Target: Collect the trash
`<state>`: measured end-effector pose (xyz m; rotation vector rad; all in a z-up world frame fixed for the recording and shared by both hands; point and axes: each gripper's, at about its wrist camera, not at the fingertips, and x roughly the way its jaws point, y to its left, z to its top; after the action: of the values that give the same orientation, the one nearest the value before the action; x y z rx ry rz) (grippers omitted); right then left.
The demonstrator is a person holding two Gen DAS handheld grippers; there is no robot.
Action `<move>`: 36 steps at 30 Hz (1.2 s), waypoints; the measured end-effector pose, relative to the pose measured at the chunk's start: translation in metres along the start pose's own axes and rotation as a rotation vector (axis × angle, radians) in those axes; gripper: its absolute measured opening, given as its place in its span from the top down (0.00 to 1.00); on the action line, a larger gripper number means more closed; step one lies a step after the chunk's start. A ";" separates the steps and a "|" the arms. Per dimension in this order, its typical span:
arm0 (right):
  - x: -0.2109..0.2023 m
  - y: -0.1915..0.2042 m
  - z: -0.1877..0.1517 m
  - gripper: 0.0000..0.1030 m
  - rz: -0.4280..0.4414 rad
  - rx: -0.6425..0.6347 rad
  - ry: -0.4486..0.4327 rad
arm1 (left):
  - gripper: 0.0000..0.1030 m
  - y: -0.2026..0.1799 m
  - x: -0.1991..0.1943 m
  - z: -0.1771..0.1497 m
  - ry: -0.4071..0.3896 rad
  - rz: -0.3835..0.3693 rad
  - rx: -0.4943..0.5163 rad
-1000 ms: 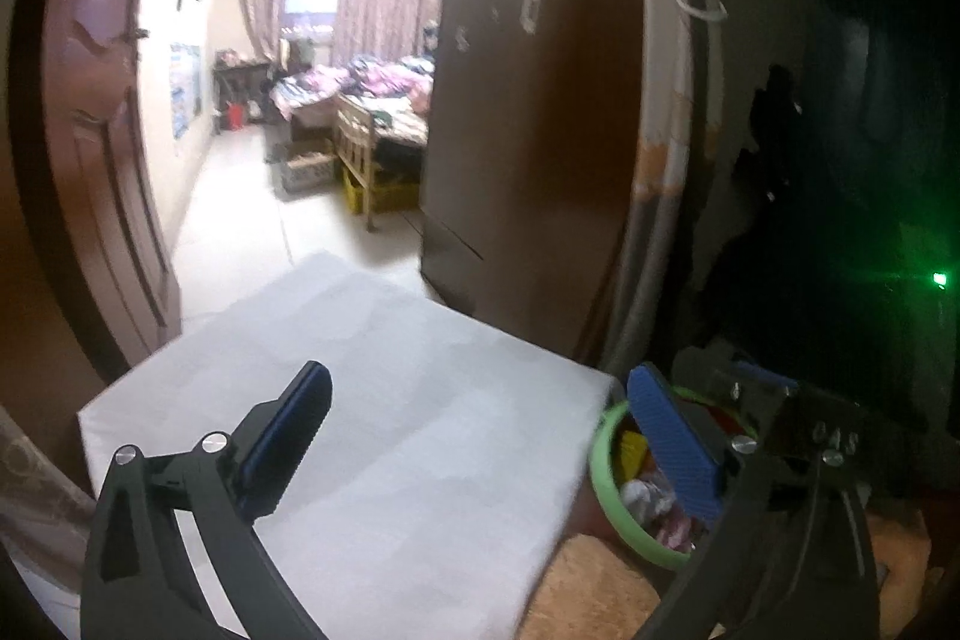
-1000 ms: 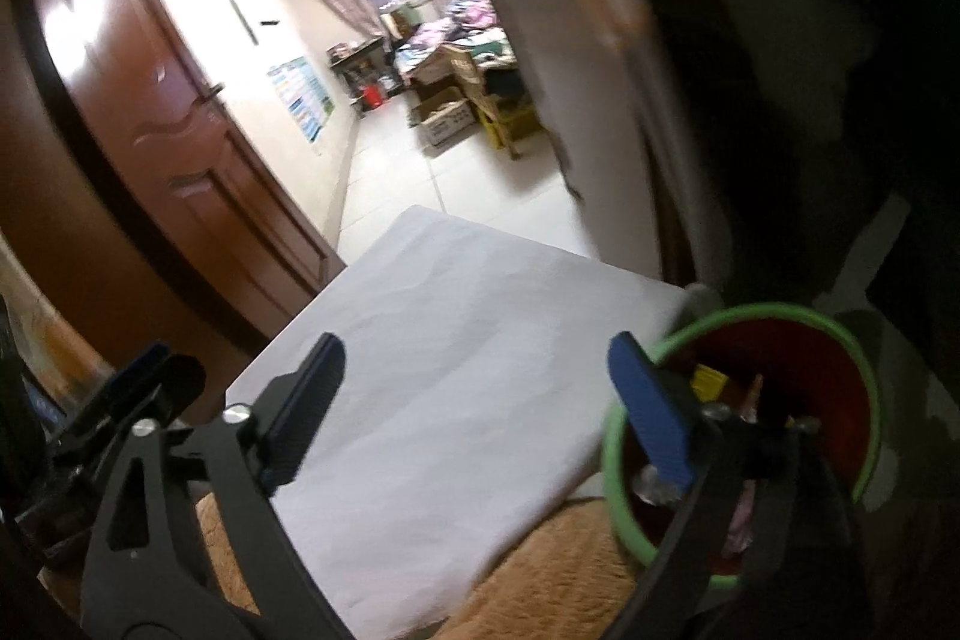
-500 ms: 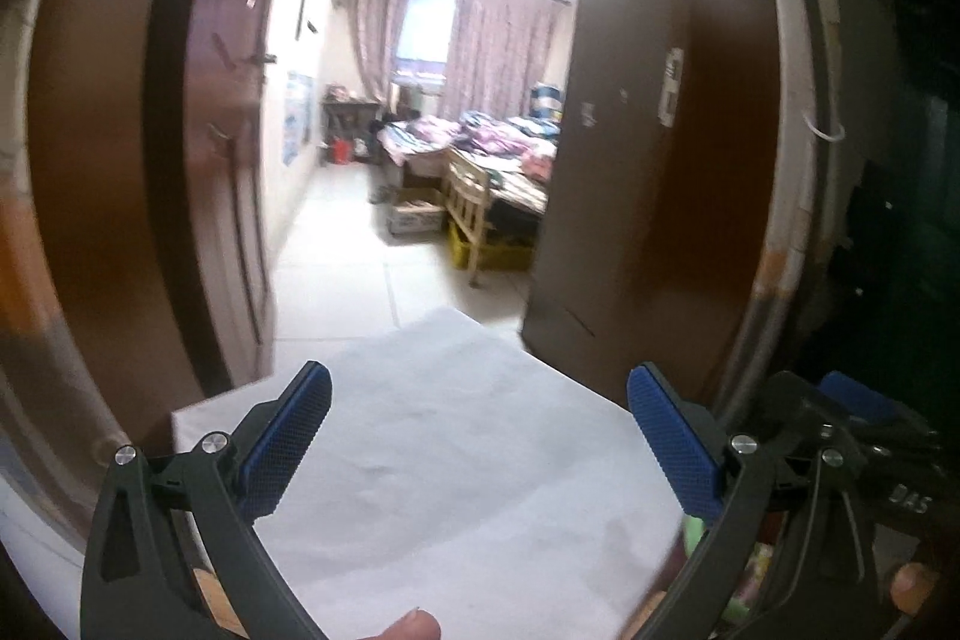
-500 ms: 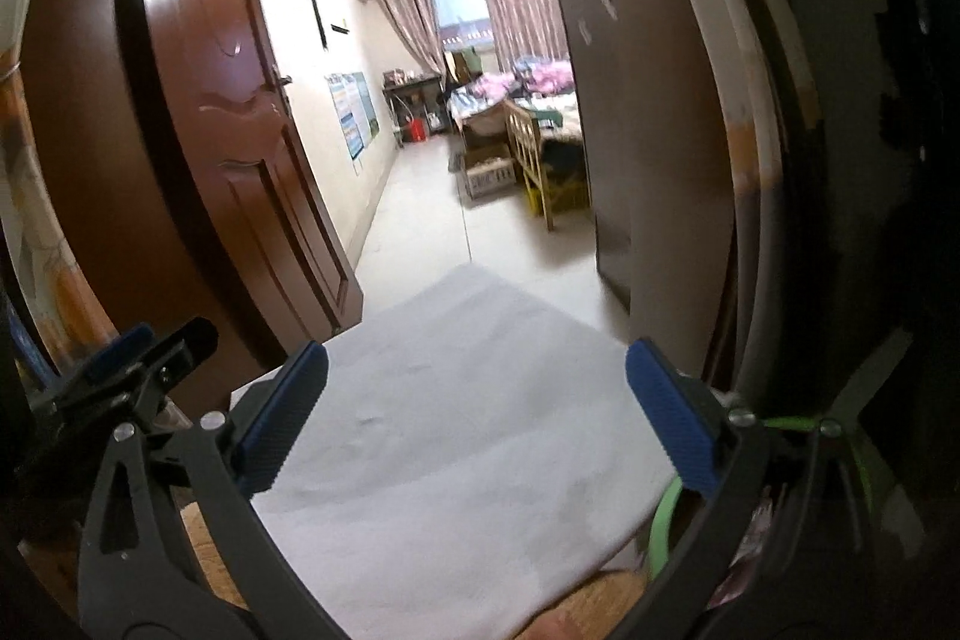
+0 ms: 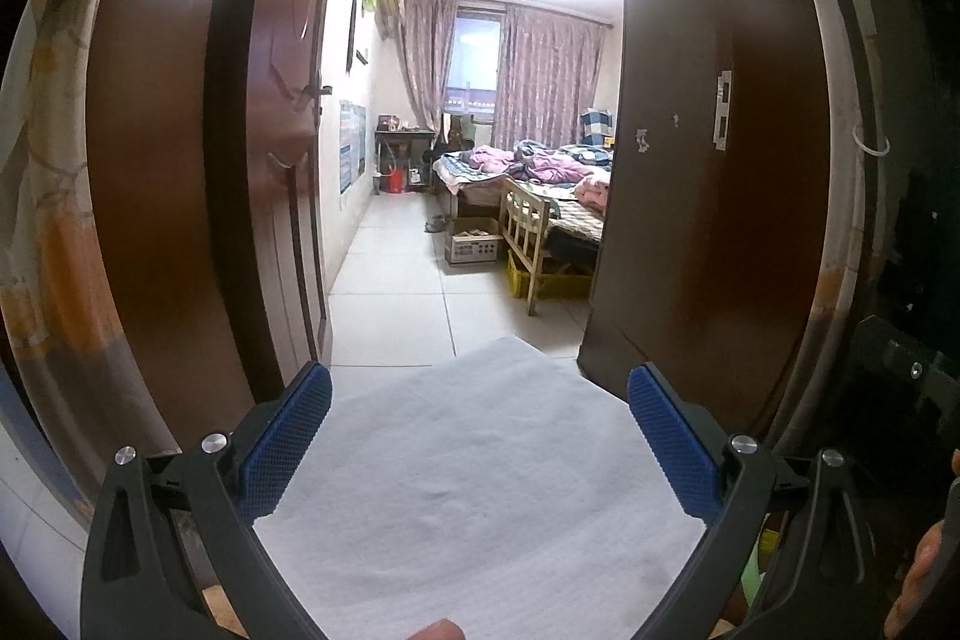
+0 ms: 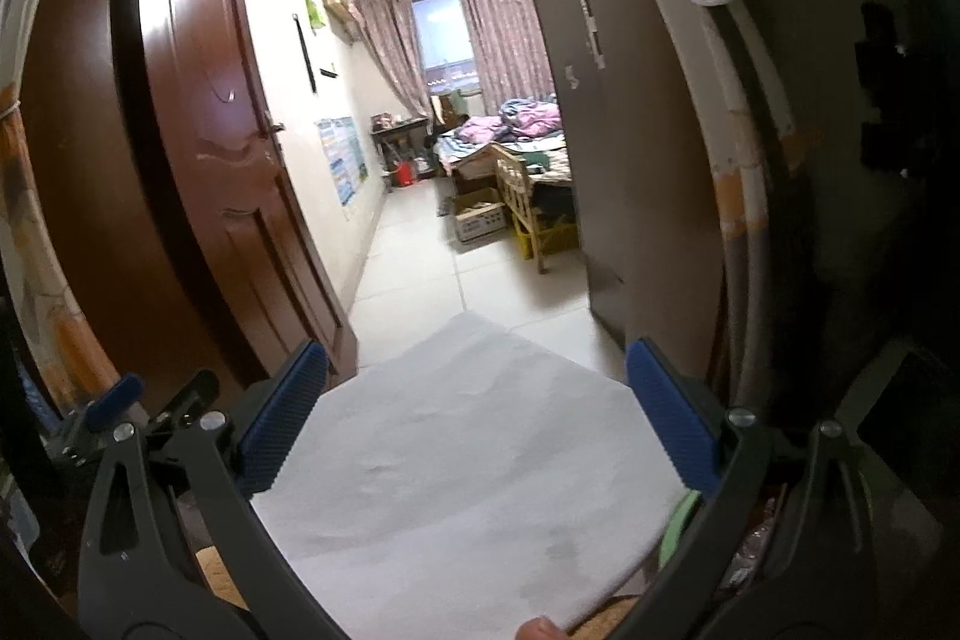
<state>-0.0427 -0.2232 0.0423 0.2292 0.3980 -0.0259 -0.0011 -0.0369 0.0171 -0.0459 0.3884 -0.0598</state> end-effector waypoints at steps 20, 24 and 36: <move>0.000 0.002 -0.001 0.05 -0.042 -0.015 0.005 | 0.08 -0.005 -0.002 -0.002 0.011 0.009 0.015; 0.001 0.001 -0.001 0.05 -0.045 -0.016 0.007 | 0.08 -0.003 -0.002 -0.002 0.014 0.012 0.018; 0.002 -0.002 0.000 0.05 -0.051 -0.022 0.017 | 0.08 0.000 -0.002 -0.002 0.013 0.026 0.022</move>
<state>-0.0410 -0.2250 0.0406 0.1981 0.4204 -0.0695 -0.0036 -0.0367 0.0165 -0.0187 0.4017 -0.0386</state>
